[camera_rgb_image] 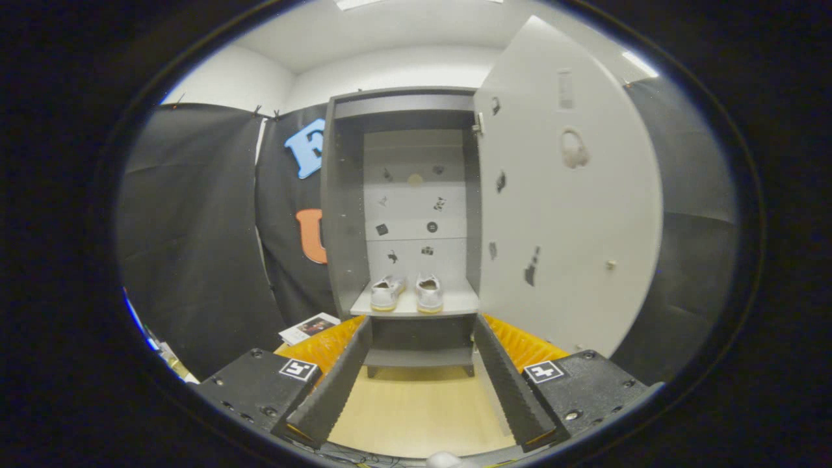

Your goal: Open the shoe cabinet door, grab the shoes and put them into the shoe cabinet, then close the shoe cabinet door.

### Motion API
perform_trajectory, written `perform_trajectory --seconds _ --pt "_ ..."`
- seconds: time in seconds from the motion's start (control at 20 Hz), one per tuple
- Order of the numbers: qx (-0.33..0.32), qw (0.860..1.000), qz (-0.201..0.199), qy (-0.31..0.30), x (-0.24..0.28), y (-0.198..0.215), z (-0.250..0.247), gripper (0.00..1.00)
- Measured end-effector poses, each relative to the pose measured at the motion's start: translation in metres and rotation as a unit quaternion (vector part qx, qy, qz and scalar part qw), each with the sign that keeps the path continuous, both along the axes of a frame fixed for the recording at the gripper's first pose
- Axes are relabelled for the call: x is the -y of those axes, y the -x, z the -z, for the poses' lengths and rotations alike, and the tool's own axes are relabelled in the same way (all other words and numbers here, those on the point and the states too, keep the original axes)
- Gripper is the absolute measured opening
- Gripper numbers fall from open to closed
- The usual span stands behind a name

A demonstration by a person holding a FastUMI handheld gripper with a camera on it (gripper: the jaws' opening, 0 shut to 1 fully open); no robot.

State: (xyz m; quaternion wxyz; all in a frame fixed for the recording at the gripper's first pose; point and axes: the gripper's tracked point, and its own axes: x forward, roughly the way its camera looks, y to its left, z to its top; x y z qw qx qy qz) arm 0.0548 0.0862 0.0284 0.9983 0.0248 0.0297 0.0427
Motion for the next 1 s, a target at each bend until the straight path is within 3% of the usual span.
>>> perform_trajectory --seconds 0.35,0.6,0.8,1.0 --pt "0.013 0.997 0.072 -0.023 0.106 0.050 -0.002 1.00" --pt "0.010 0.994 0.104 -0.027 0.187 0.059 0.007 1.00" --pt "0.000 0.994 0.100 -0.032 0.242 0.035 0.009 0.99" --pt "-0.004 0.998 0.062 -0.028 0.257 -0.005 0.006 0.99"
